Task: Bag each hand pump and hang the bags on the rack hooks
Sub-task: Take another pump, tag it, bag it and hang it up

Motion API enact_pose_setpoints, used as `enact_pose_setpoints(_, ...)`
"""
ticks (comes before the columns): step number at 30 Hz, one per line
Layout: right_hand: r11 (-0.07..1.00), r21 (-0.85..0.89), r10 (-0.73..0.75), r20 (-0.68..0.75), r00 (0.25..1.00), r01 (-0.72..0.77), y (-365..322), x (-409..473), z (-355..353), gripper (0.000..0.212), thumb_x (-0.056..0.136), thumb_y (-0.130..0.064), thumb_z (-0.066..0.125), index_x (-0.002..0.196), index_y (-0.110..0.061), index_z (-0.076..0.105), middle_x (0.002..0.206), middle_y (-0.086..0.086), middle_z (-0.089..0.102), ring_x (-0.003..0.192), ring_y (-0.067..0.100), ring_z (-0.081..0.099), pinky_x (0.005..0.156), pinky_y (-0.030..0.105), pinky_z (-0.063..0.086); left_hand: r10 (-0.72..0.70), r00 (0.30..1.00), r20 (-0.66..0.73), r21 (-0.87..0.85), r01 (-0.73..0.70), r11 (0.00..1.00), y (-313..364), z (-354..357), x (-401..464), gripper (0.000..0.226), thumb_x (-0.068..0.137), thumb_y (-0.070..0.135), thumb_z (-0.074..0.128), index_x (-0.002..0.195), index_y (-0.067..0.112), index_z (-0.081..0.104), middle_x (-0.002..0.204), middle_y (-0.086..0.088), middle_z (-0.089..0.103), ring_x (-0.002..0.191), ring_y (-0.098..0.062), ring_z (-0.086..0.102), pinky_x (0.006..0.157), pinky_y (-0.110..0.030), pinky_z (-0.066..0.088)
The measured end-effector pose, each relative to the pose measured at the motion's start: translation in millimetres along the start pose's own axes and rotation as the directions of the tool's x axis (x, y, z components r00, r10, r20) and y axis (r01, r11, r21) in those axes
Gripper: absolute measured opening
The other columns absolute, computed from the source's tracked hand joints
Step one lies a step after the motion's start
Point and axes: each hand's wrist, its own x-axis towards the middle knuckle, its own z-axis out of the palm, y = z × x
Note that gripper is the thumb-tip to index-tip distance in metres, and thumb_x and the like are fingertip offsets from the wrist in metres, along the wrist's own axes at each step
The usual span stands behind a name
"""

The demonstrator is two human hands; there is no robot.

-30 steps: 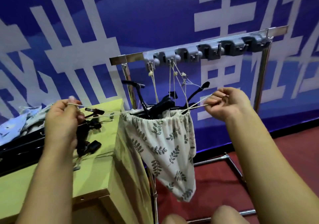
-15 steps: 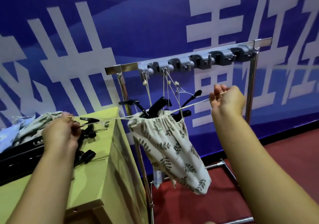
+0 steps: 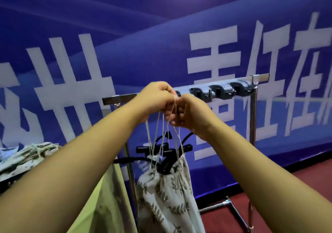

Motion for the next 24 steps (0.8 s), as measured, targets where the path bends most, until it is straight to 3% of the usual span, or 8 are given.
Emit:
enact_pose_setpoints(2, 0.998, -0.055, 0.019, 0.016, 1.000, -0.018, -1, 5, -6, 0.017, 0.089, -0.009, 0.040, 0.087, -0.008, 0.057, 0.071, 0.005, 0.056, 0.055, 0.011, 0.050, 0.060, 0.024, 0.043, -0.027, 1.000, -0.009, -0.027, 0.027, 0.999, -4, 5, 11, 0.018, 0.083, -0.007, 0.049, 0.076, 0.008, 0.054, 0.055, -0.009, 0.051, 0.039, -0.014, 0.049, 0.047, -0.023, 0.043)
enact_pose_setpoints(4, 0.994, -0.099, 0.053, -0.008, 0.999, -0.054, -2, 12, -10, 0.013, 0.086, -0.005, 0.045, 0.084, -0.009, 0.057, 0.063, 0.001, 0.051, 0.049, 0.009, 0.042, 0.056, 0.024, 0.039, -0.068, 0.998, 0.014, -0.062, 0.069, 0.996, -11, 7, 20, 0.017, 0.083, -0.005, 0.050, 0.075, 0.010, 0.054, 0.064, -0.011, 0.056, 0.055, -0.021, 0.055, 0.063, -0.032, 0.046)
enact_pose_setpoints(6, 0.981, -0.155, 0.110, -0.072, 0.991, -0.120, -3, 21, -16, 0.015, 0.086, -0.005, 0.047, 0.076, -0.011, 0.056, 0.060, 0.002, 0.048, 0.045, 0.009, 0.037, 0.053, 0.025, 0.035, -0.162, 0.973, 0.162, -0.167, 0.189, 0.968, -21, 7, 27, 0.014, 0.088, 0.002, 0.052, 0.079, 0.013, 0.053, 0.076, -0.011, 0.057, 0.070, -0.024, 0.055, 0.073, -0.036, 0.046)
enact_pose_setpoints(9, 0.934, -0.275, 0.193, -0.144, 0.971, -0.227, -12, 36, -33, 0.018, 0.087, -0.006, 0.051, 0.070, -0.012, 0.055, 0.056, 0.001, 0.042, 0.045, 0.010, 0.036, 0.046, 0.022, 0.033, -0.286, 0.886, 0.365, -0.212, 0.378, 0.901, -35, -2, 33, 0.017, 0.096, 0.011, 0.046, 0.085, 0.011, 0.058, 0.069, -0.004, 0.056, 0.064, -0.017, 0.059, 0.075, -0.034, 0.048)
enact_pose_setpoints(11, 0.920, -0.298, 0.206, -0.188, 0.960, -0.256, -18, 48, -48, 0.023, 0.088, -0.006, 0.053, 0.066, -0.013, 0.053, 0.051, -0.002, 0.033, 0.042, 0.009, 0.028, 0.042, 0.020, 0.029, -0.276, 0.889, 0.365, -0.184, 0.359, 0.915, -45, -7, 40, 0.018, 0.098, 0.013, 0.046, 0.087, 0.010, 0.060, 0.065, 0.000, 0.051, 0.058, -0.011, 0.054, 0.071, -0.030, 0.045)
enact_pose_setpoints(15, 0.871, -0.388, 0.259, -0.159, 0.953, -0.301, -19, 66, -62, 0.027, 0.085, -0.005, 0.053, 0.062, -0.015, 0.045, 0.044, -0.004, 0.028, 0.039, 0.010, 0.022, 0.040, 0.021, 0.023, -0.119, 0.963, 0.241, -0.185, 0.166, 0.969, -50, 6, 51, 0.016, 0.093, 0.002, 0.052, 0.088, 0.015, 0.060, 0.077, 0.000, 0.052, 0.062, -0.009, 0.049, 0.067, -0.024, 0.038)
enact_pose_setpoints(20, 0.827, -0.465, 0.271, -0.163, 0.949, -0.316, -25, 77, -65, 0.025, 0.081, -0.006, 0.047, 0.057, -0.014, 0.043, 0.040, -0.002, 0.037, 0.038, 0.011, 0.026, 0.043, 0.022, 0.023, -0.105, 0.910, 0.401, -0.223, 0.208, 0.952, -46, 15, 62, 0.027, 0.095, 0.001, 0.048, 0.098, 0.024, 0.062, 0.086, 0.004, 0.060, 0.059, -0.006, 0.044, 0.054, -0.017, 0.036)
enact_pose_setpoints(24, 0.842, -0.471, 0.182, -0.210, 0.961, -0.263, -31, 84, -79, 0.009, 0.080, -0.005, 0.053, 0.073, -0.006, 0.058, 0.040, -0.002, 0.039, 0.040, 0.011, 0.032, 0.044, 0.023, 0.029, -0.107, 0.967, 0.232, -0.090, 0.131, 0.987, -52, 23, 73, 0.021, 0.096, 0.012, 0.053, 0.078, 0.018, 0.061, 0.068, 0.002, 0.057, 0.046, -0.005, 0.036, 0.048, -0.018, 0.030)
